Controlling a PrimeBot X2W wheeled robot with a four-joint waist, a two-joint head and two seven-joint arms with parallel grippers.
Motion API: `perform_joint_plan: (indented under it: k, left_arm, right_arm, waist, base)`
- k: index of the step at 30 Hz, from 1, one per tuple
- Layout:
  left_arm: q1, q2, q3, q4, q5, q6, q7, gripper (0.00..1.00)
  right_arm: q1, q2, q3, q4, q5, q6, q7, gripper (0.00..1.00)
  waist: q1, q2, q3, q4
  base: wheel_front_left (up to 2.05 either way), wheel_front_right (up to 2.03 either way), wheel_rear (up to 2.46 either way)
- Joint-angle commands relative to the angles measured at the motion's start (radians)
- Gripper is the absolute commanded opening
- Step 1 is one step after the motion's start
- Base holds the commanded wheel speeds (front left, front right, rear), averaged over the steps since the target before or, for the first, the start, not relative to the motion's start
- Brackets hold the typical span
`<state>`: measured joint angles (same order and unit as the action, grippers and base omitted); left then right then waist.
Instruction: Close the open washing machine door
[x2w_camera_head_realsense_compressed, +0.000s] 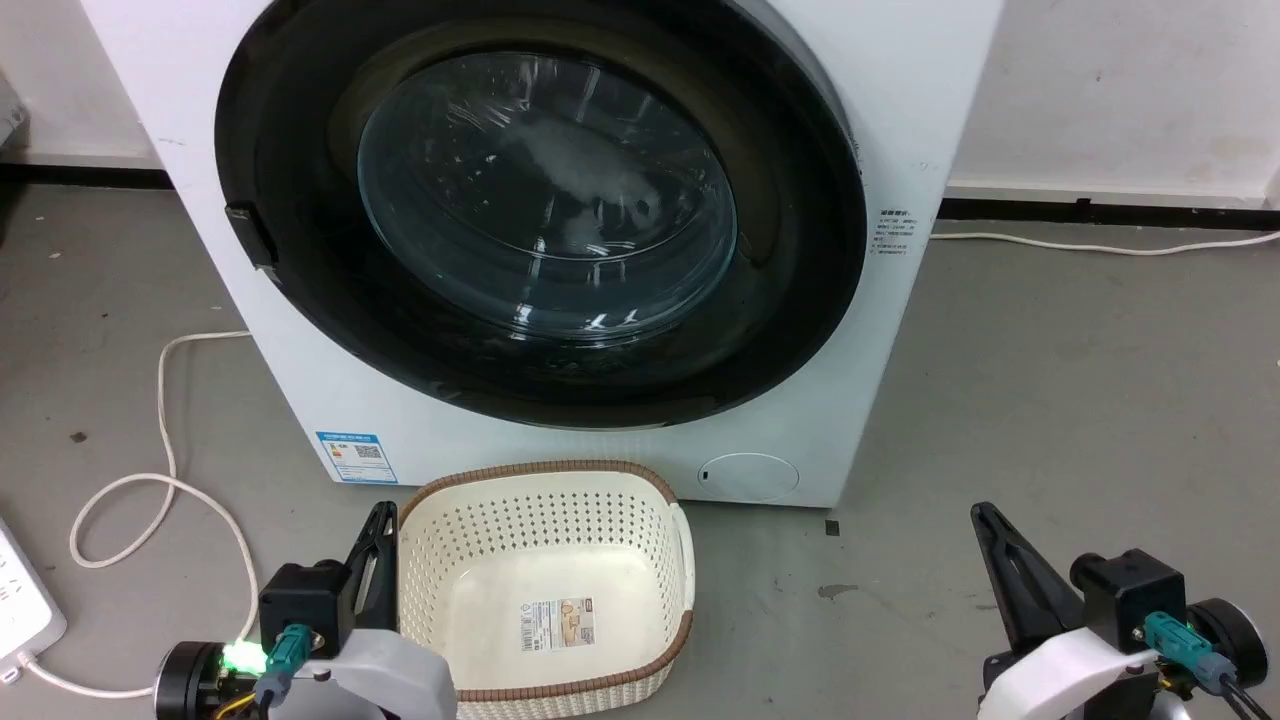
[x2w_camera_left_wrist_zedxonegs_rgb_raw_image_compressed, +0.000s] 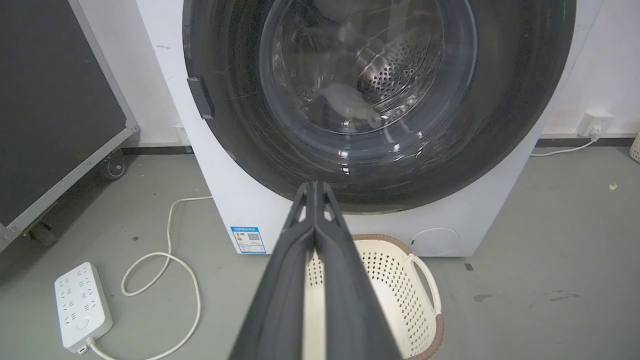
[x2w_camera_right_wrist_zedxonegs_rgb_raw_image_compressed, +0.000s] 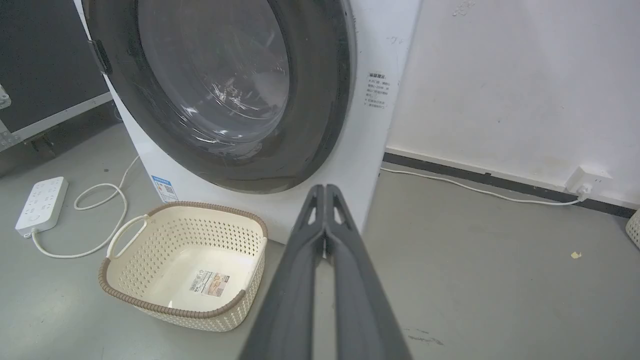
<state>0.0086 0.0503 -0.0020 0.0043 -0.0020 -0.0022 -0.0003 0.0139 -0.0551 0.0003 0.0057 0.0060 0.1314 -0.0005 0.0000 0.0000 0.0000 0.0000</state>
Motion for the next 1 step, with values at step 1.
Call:
perform_joint_plan:
  k: [1]
  left_arm:
    - [-0.009,0.000,0.002,-0.004,0.002,0.002,0.000,0.00]
  right_arm:
    - [-0.014,0.005,0.000,-0.006,-0.006,-0.001,0.000,0.00]
  waist:
    - [0.0000,0.0000,0.000,0.000]
  base:
    - [0.00,0.00,0.00]
